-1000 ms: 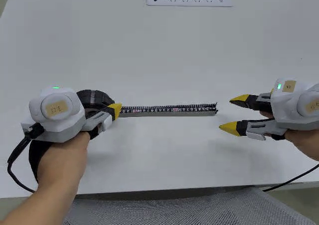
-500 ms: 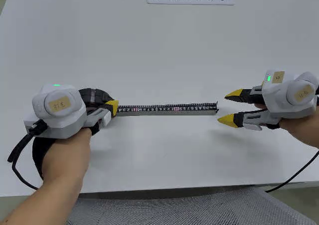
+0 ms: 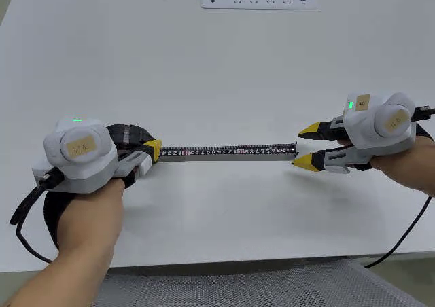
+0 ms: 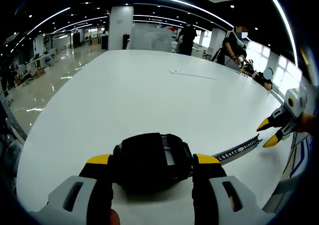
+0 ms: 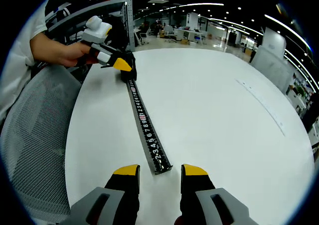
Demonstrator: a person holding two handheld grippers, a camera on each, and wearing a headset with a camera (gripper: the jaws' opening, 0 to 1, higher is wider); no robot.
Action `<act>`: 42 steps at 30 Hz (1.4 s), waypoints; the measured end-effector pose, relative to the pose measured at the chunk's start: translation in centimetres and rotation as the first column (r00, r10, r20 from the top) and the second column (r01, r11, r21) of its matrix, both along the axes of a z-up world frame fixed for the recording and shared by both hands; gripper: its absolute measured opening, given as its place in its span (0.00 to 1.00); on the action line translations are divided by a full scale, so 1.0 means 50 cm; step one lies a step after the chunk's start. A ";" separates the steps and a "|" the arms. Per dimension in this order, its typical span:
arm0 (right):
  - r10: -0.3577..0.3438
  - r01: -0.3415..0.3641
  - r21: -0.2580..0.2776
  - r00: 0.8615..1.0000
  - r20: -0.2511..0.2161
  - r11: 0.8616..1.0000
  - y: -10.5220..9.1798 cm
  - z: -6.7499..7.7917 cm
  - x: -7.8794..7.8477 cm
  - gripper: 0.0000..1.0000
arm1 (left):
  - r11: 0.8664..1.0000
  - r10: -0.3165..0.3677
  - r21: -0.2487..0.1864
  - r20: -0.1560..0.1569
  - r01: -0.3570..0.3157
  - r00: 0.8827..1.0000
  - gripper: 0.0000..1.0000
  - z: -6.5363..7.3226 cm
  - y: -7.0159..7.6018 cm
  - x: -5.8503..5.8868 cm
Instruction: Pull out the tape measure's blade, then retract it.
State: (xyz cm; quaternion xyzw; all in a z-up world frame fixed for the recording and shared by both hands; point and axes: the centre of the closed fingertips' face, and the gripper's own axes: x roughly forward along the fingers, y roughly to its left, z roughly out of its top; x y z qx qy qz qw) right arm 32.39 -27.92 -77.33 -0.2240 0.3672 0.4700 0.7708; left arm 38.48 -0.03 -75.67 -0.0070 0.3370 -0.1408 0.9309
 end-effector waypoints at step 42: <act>0.139 -0.141 -0.058 0.990 -0.036 0.988 0.016 -0.034 0.011 0.11 | 1.000 0.009 -0.006 -0.001 -0.009 1.000 0.60 0.000 0.002 0.002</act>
